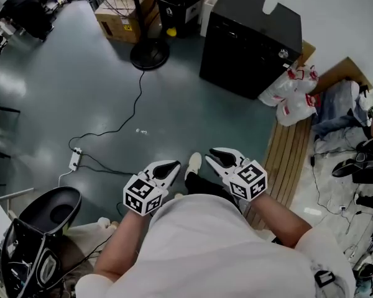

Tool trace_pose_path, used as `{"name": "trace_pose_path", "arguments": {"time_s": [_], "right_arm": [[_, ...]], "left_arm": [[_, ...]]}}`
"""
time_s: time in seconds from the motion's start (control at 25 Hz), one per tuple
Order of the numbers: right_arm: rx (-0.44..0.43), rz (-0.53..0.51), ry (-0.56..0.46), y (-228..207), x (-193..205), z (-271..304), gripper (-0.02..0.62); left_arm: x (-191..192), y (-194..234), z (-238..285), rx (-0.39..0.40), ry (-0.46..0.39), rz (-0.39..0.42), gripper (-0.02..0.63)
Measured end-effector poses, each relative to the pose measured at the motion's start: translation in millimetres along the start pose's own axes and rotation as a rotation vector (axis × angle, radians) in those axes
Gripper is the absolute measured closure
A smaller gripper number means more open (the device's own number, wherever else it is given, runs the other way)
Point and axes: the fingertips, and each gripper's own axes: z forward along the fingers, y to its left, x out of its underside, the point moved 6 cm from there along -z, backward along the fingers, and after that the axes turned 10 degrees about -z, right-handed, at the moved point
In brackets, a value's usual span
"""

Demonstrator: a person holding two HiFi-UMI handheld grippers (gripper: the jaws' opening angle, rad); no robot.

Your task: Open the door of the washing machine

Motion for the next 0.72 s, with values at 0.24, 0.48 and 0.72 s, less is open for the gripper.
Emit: {"name": "trace_pose_path", "arguments": {"time_s": [0.24, 0.48, 0.72], "right_arm": [[-0.017, 0.025, -0.057, -90.5, -55.0, 35.2, 0.507], [0.092, 0.111, -0.102, -161.6, -51.6, 24.1, 0.511], [0.251, 0.200, -0.099, -214.2, -33.1, 1.5, 0.505]], "left_arm": [[-73.7, 40.0, 44.3, -0.057, 0.028, -0.007, 0.588], [-134.9, 65.2, 119.4, -0.014, 0.082, 0.092, 0.588], [-177.0, 90.8, 192.4, 0.079, 0.160, 0.185, 0.588]]}}
